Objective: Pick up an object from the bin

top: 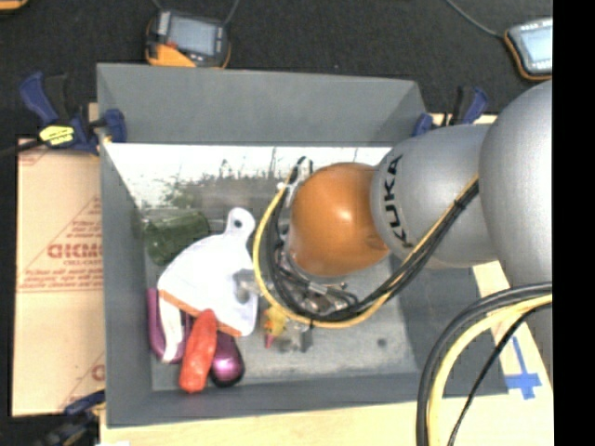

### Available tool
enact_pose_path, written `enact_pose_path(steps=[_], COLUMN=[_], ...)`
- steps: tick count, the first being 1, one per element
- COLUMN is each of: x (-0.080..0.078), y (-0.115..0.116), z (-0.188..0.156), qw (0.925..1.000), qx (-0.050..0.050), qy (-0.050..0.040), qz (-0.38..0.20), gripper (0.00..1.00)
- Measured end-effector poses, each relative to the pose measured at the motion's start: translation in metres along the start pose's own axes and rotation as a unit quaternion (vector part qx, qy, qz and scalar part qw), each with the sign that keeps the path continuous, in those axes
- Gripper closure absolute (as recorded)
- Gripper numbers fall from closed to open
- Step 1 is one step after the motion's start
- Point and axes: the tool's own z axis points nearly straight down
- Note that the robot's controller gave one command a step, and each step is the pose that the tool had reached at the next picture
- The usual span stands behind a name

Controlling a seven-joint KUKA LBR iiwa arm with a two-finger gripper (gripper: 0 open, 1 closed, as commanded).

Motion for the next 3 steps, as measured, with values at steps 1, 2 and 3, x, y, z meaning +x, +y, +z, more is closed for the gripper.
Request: enact_pose_path(steps=[1, 2, 3], x=[0.011, 0.011, 0.014], y=[0.008, 0.008, 0.010], z=[0.004, 0.004, -0.028], qw=[0.9953, 0.9954, 0.9954], qx=[0.004, 0.004, 0.001], qy=[-0.0068, -0.0068, -0.0015], qz=[-0.096, -0.096, -0.096], gripper=[1.00, 1.00, 1.00])
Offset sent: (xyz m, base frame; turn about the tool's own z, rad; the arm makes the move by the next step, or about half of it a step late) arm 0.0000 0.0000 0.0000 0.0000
